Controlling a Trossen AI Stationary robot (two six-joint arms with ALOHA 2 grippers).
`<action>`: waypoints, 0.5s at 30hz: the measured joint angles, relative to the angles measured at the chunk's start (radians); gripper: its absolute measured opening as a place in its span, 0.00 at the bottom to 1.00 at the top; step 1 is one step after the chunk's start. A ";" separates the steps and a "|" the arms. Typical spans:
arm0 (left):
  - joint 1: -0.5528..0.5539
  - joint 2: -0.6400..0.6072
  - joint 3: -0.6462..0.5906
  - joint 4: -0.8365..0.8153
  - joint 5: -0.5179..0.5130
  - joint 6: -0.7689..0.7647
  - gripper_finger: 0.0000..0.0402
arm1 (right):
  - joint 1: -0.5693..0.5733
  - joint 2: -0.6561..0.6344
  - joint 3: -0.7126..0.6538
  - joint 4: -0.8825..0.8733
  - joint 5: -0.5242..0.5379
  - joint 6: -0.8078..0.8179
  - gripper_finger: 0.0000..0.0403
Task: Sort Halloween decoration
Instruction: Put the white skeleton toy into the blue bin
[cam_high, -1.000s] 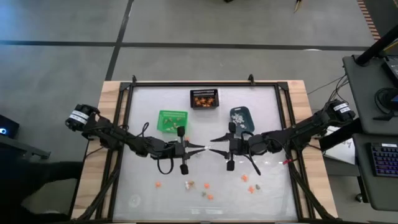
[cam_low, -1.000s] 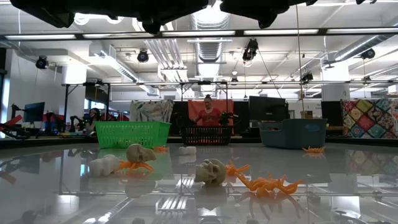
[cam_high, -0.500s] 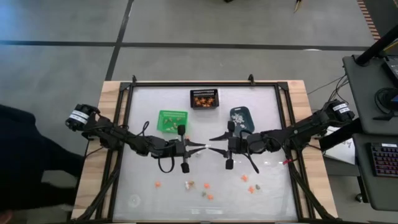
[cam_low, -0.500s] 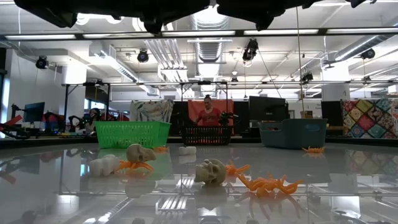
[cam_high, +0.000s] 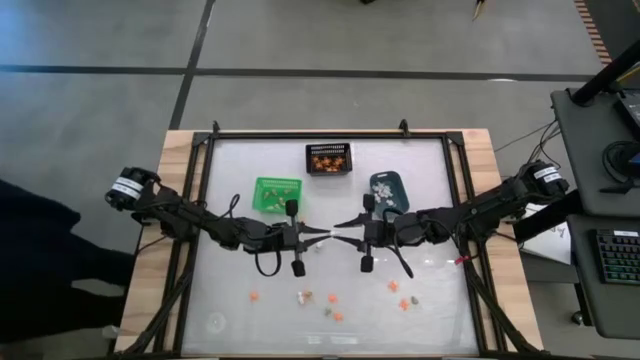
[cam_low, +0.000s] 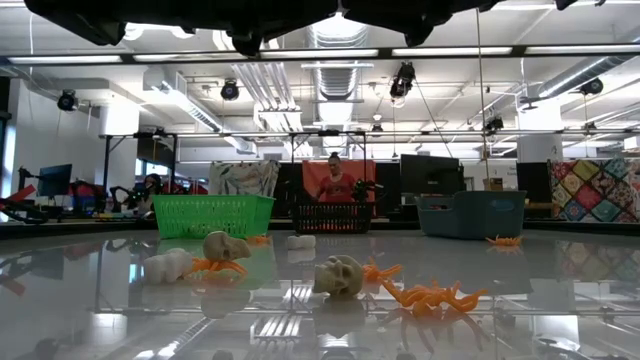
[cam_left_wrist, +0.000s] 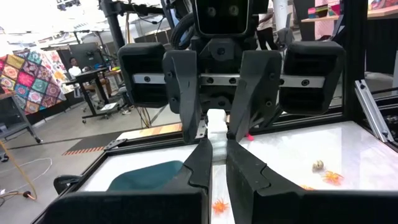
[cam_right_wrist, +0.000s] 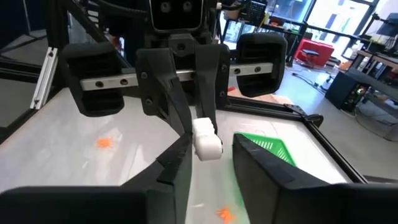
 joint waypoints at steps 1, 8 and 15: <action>0.000 0.000 0.000 0.000 0.000 0.000 0.01 | 0.000 0.000 0.000 0.000 0.000 0.001 0.25; 0.000 0.000 -0.001 -0.008 -0.001 0.000 0.01 | -0.004 0.000 0.000 -0.001 -0.003 0.001 0.09; 0.000 0.000 -0.002 -0.008 -0.003 -0.016 0.07 | -0.004 0.000 0.000 -0.005 -0.003 0.000 0.05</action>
